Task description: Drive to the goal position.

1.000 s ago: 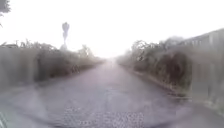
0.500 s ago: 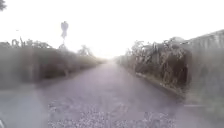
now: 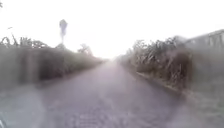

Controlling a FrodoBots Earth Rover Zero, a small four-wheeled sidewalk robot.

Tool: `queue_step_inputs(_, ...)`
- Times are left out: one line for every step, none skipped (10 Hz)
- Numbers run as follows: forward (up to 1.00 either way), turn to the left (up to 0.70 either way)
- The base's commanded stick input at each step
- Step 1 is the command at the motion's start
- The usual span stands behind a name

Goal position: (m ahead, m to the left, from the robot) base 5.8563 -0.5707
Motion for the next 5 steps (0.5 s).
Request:
queue_step_inputs(0.70,-0.14)
queue_step_inputs(0.70,-0.14)
queue_step_inputs(0.70,-0.14)
queue_step_inputs(0.70,-0.14)
queue_step_inputs(0.70,0.00)
